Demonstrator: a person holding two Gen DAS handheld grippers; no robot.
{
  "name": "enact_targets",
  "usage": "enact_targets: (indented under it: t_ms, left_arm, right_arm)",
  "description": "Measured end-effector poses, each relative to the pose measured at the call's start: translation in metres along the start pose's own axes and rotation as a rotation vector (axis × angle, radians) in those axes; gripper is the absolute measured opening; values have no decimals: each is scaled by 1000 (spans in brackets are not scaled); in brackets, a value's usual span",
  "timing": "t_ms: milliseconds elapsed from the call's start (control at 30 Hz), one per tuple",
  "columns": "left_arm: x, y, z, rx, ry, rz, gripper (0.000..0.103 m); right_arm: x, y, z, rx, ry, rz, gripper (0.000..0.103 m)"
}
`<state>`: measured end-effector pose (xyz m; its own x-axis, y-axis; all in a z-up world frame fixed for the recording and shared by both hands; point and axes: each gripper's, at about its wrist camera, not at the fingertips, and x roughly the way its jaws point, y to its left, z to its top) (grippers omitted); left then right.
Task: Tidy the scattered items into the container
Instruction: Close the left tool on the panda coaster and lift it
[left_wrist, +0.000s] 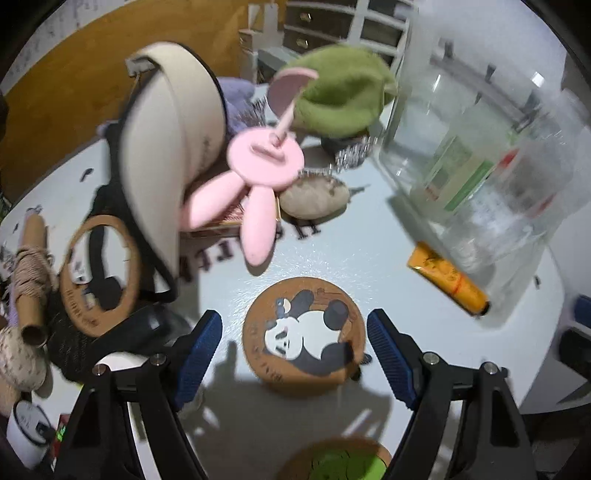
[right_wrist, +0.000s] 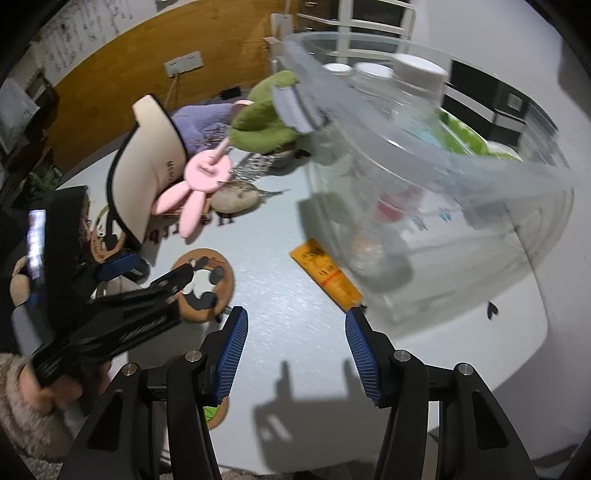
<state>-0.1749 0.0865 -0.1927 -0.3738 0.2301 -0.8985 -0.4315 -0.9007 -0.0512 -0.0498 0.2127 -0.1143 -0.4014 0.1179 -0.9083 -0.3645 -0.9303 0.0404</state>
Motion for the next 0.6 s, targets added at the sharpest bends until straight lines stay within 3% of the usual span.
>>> enact_targets:
  t_ms: [300,600]
  left_arm:
    - [20,-24,-3,204,-13,115,82]
    - [14,-34,-2,235,-10,162,82]
  right_arm:
    - [-8,-18,-11,90,-1,-44,56]
    - [-13,-23,-17,112,-14,-43,56]
